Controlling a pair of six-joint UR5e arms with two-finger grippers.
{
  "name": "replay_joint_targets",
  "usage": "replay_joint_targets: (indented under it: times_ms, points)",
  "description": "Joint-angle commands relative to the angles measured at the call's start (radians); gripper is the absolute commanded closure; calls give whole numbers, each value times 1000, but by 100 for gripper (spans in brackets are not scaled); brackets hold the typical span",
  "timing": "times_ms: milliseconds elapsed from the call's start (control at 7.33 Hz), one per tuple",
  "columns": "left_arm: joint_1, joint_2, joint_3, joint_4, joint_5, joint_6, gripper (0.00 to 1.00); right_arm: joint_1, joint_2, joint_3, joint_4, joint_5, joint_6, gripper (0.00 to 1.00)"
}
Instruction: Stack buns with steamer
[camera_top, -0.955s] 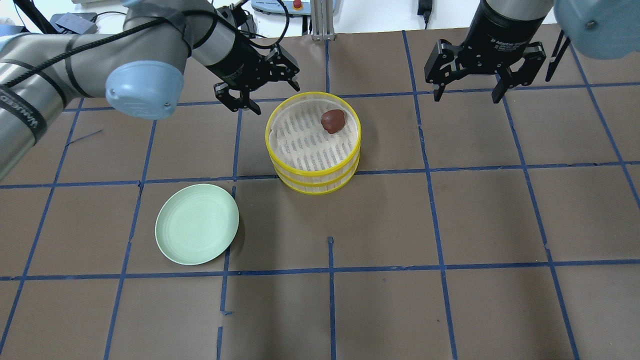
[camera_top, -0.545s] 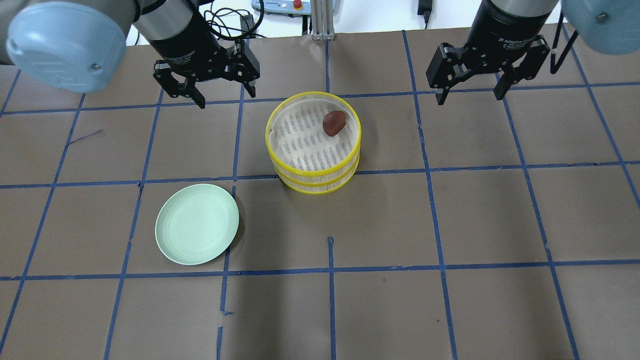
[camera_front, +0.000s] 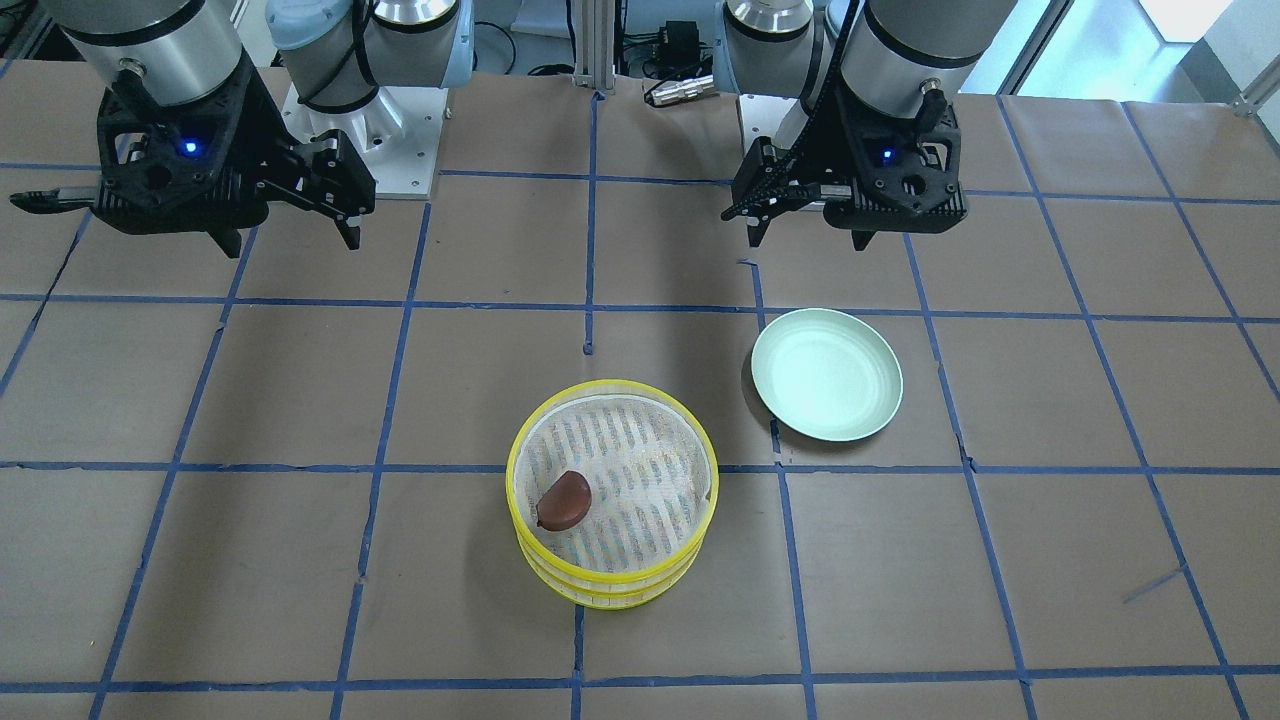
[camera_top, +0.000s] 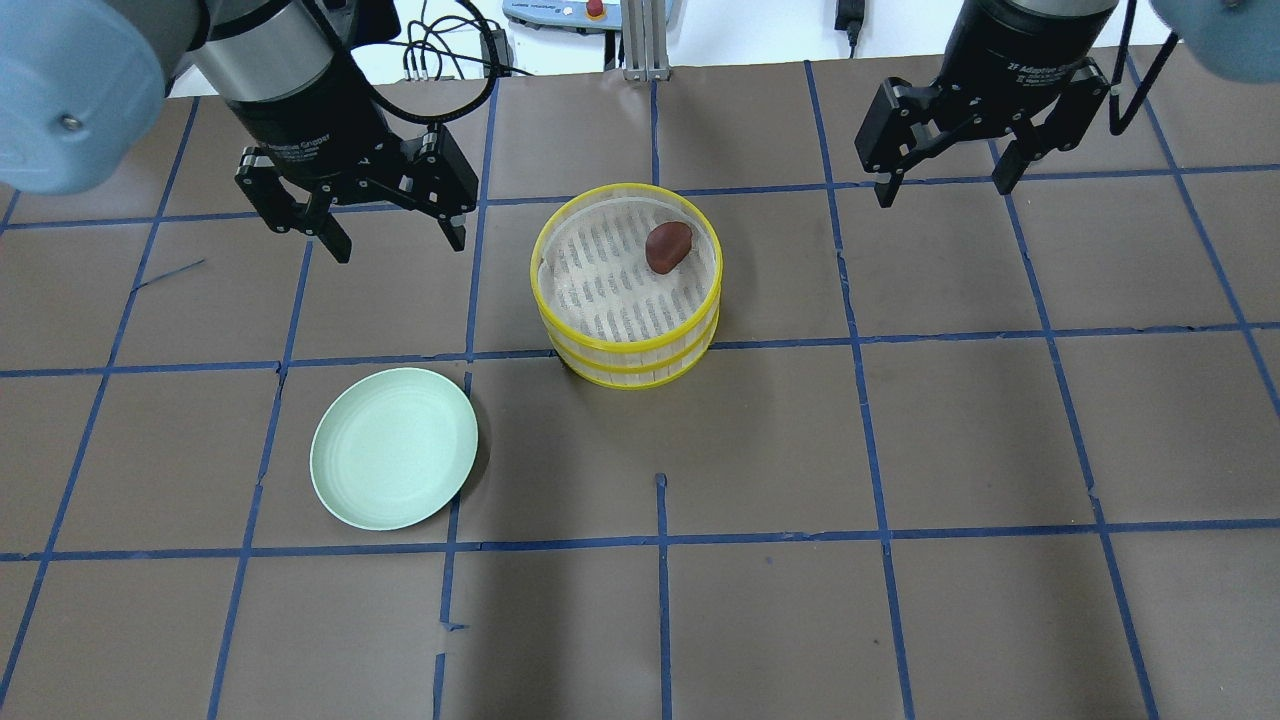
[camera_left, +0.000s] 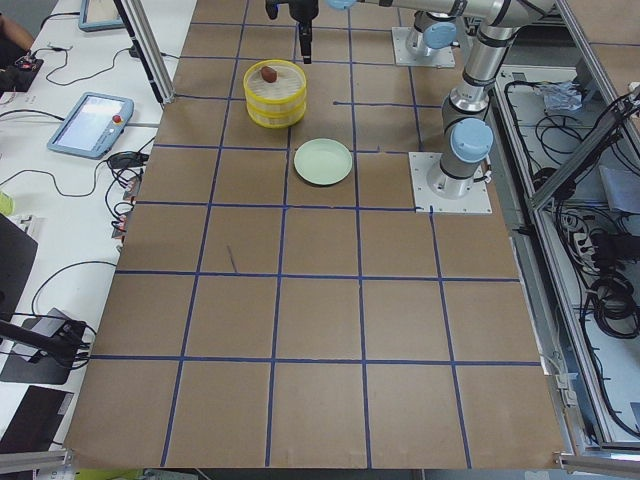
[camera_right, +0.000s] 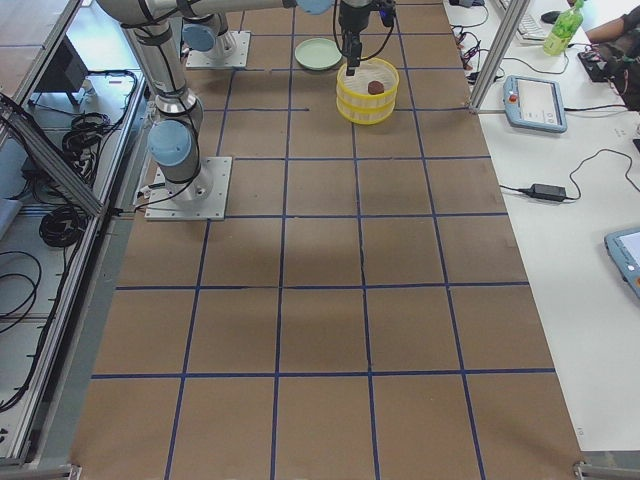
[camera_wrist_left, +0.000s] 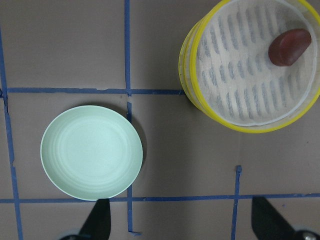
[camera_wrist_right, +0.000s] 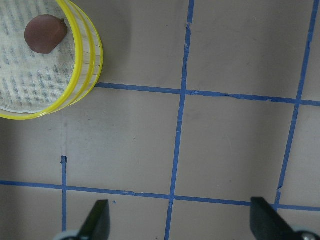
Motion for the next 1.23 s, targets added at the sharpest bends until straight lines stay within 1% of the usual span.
replay_joint_targets:
  times_ms: [0, 1091]
  points:
    - [19, 24, -16, -13, -1, 7, 0, -2, 3, 5, 2, 0, 0, 0]
    - [21, 34, -18, -24, -1, 7, 0, -4, 7, 24, -9, -12, -6, 0]
